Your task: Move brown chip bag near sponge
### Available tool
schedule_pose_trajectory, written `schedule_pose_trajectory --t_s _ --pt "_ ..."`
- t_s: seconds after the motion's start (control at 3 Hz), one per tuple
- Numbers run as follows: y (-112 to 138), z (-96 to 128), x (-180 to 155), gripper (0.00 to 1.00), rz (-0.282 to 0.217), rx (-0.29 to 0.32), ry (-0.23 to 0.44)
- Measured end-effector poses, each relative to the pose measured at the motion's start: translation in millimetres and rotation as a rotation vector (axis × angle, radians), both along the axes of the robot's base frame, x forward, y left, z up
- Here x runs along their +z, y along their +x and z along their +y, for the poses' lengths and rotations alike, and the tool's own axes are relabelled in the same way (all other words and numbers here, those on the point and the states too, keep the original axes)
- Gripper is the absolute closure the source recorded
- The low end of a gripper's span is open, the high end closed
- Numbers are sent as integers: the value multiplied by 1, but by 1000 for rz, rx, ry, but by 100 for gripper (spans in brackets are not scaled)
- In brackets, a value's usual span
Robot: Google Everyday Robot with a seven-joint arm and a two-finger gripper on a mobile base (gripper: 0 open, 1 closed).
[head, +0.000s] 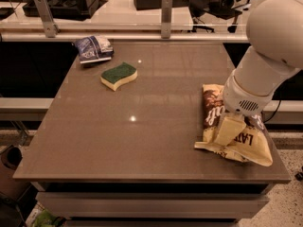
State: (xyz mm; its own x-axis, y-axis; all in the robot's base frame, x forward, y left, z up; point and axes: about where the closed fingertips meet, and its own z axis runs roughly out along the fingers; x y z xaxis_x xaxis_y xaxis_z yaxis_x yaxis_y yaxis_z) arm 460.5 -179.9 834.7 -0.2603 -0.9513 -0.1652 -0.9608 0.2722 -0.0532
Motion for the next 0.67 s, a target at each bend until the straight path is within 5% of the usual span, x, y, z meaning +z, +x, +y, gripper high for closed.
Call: schedule_pose_trajectory --t_s 0.67 --pt "0 0 0 100 0 0 0"
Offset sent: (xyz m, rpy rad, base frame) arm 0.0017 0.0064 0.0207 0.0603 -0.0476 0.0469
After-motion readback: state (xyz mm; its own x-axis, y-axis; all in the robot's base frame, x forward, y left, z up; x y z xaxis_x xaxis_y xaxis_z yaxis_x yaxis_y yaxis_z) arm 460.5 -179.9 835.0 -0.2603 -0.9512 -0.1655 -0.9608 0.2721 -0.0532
